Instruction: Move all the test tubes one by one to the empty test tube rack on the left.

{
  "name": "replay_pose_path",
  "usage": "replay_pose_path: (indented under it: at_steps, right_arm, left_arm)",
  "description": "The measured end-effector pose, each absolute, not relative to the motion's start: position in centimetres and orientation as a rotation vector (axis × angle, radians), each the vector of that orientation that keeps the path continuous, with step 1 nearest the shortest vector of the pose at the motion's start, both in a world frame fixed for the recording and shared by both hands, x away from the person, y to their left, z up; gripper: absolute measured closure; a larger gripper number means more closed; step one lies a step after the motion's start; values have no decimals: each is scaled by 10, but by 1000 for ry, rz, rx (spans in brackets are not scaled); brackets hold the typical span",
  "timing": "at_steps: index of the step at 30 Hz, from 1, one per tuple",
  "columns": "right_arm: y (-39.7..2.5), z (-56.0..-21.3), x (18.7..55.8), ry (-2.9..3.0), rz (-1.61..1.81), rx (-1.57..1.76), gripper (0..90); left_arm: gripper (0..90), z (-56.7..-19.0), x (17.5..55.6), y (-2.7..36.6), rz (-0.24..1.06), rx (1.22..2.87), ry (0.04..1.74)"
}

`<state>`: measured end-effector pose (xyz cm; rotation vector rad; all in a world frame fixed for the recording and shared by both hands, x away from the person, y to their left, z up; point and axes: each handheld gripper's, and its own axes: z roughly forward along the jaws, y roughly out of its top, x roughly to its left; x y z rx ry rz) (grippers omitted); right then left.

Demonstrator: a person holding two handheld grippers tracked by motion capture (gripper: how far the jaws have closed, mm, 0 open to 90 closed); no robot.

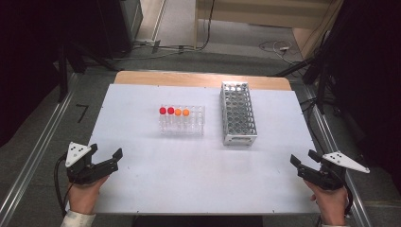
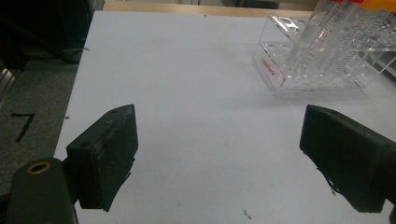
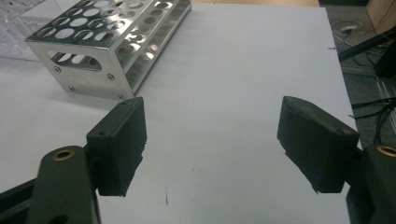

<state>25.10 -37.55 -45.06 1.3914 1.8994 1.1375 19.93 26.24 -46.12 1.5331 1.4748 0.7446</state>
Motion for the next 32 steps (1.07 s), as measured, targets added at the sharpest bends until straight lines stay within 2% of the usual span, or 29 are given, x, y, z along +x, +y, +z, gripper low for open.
replay_pose_path:
  at_steps: [32]
  right_arm:
    - [-413, -460, 236, 1822, 1072, 1476, 223]
  left_arm:
    - [118, -471, 195, 283, 748, 1506, 1554]
